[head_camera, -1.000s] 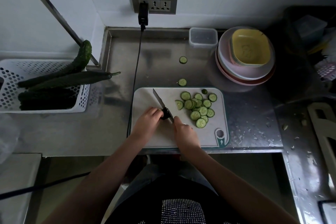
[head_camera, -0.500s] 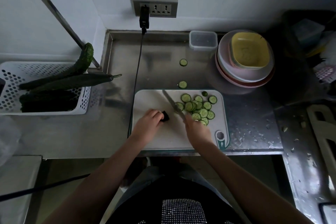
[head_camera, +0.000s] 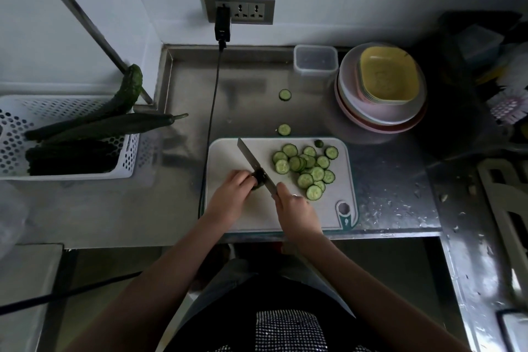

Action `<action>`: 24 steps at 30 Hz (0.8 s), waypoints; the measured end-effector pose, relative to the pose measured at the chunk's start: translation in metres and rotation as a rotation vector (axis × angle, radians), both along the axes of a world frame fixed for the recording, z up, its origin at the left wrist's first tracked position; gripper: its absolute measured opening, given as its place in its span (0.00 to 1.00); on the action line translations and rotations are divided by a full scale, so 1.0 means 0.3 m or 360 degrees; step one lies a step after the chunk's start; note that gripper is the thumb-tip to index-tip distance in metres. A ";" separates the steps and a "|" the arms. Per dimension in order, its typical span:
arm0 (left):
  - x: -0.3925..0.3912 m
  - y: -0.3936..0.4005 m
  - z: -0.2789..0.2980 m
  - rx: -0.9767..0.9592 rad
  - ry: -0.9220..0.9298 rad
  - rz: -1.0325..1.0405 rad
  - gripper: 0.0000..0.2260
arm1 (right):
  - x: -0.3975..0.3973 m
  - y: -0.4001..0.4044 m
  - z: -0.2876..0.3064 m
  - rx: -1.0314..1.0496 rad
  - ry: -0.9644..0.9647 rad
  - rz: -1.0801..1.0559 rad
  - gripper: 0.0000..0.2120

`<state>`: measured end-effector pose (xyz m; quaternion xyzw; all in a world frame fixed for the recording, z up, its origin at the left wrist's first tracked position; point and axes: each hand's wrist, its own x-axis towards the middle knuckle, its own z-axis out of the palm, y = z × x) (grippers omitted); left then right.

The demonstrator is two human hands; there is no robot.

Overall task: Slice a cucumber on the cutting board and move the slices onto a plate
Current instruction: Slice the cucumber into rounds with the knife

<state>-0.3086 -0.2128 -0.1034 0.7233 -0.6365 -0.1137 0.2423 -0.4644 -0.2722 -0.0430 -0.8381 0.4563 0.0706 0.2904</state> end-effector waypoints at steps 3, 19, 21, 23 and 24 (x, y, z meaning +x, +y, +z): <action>0.002 -0.001 -0.003 0.0002 0.0005 0.0005 0.14 | 0.002 -0.002 -0.002 -0.0032 0.0020 0.0036 0.11; 0.005 -0.007 0.000 -0.0022 -0.0054 0.0013 0.11 | 0.011 -0.016 -0.058 0.0052 0.0233 0.0121 0.08; 0.001 -0.009 0.001 -0.0045 -0.0052 0.0039 0.13 | 0.012 -0.019 -0.059 0.0058 0.0268 0.0135 0.09; 0.000 -0.007 0.009 -0.0041 -0.0044 0.0043 0.10 | 0.015 -0.021 -0.055 0.0067 0.0277 0.0130 0.09; -0.001 -0.006 0.005 -0.0043 -0.0041 0.0035 0.09 | 0.016 -0.026 -0.052 0.0066 0.0274 0.0124 0.09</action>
